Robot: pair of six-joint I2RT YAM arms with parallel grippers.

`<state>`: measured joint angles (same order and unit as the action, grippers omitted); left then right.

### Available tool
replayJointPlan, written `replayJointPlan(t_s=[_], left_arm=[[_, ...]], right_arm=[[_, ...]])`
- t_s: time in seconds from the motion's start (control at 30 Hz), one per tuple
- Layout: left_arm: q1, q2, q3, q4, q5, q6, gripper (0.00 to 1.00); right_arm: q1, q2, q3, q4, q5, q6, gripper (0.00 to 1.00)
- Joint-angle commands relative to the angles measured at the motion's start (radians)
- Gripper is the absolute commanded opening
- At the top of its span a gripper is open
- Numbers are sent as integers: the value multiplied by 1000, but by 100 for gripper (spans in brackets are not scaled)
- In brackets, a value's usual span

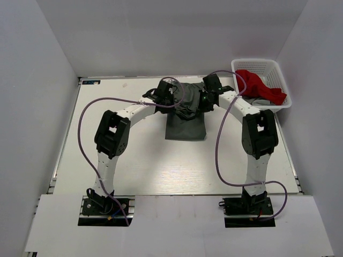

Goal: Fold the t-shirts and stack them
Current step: Fold the folded rectangular tshirt in 1/3 of the way

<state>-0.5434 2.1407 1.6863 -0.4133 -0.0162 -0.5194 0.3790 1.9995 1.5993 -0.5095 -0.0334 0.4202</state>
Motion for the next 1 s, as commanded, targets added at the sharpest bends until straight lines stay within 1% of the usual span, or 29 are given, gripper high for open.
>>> replayJointPlan(t_s=[0.0,0.07,0.1,0.13,0.17,0.2,0.23,0.27,0.3,0.33,0.37,0.43,0.47,0.5,0.53,0.57,0.6,0.63,0.67,0.7,0.73,0.77,0.8,0.83,0.87,0.9,0.93,0.97], left_arm=[[16,4,53,38,24,13,4],[25,14,64,48,35,22,11],[25,24,64,68,35,22,13],[25,24,64,80,35,22,22],[37,37,82,80,35,22,31],[37,50,101,80,35,22,41],[49,62,125,80,47,22,53],[62,89,183,65,47,22,77],[62,103,217,48,47,22,83],[75,113,281,18,47,22,91],[88,113,308,5,47,31,100],[98,116,343,-5,47,32,100],[99,104,343,-15,47,41,100],[99,61,329,-15,47,41,100],[99,29,270,-15,47,53,100],[99,-8,222,-1,47,53,100],[99,-92,105,19,47,53,100],[99,-93,40,40,47,53,100],[99,-181,-21,75,38,53,100],[99,-223,-84,88,38,39,100],[99,-264,-196,97,38,26,100],[99,-345,-250,111,38,25,100],[99,-384,-355,111,38,12,100],[86,-418,-406,123,38,-4,100],[77,-450,-454,123,38,-13,100],[77,-503,-538,123,51,-36,100],[77,-525,-578,133,111,-45,100],[77,-557,-652,161,145,-57,100]], right_arm=[[-17,28,60,31,-60,-14,0],[-28,42,63,52,-68,-11,1],[-31,44,67,57,-69,-9,4],[-32,60,71,61,-71,-8,8],[-43,67,73,66,-91,-11,20],[-49,77,103,71,-91,-14,26],[-52,90,117,71,-92,-12,33],[-63,108,146,75,-91,-26,45],[-69,119,163,69,-98,-31,50],[-83,125,212,68,-123,-46,57],[-87,130,224,69,-137,-57,61],[-94,119,228,77,-183,-73,73],[-95,86,220,75,-192,-89,78],[-95,75,208,84,-197,-109,90],[-86,55,138,91,-195,-118,90],[-86,-9,107,97,-194,-129,90],[-84,-28,0,142,-204,-127,90],[-83,-50,-34,160,-210,-129,90],[-81,-88,-59,172,-214,-127,90],[-83,-115,-106,181,-211,-121,90],[-72,-139,-122,180,-223,-127,90],[-72,-145,-172,186,-232,-144,90],[-66,-169,-189,190,-244,-158,90],[-46,-174,-205,213,-297,-167,90],[-40,-176,-243,218,-312,-169,90],[-25,-182,-249,223,-328,-170,90],[-12,-182,-256,212,-326,-166,90],[-8,-203,-286,207,-316,-153,90]])
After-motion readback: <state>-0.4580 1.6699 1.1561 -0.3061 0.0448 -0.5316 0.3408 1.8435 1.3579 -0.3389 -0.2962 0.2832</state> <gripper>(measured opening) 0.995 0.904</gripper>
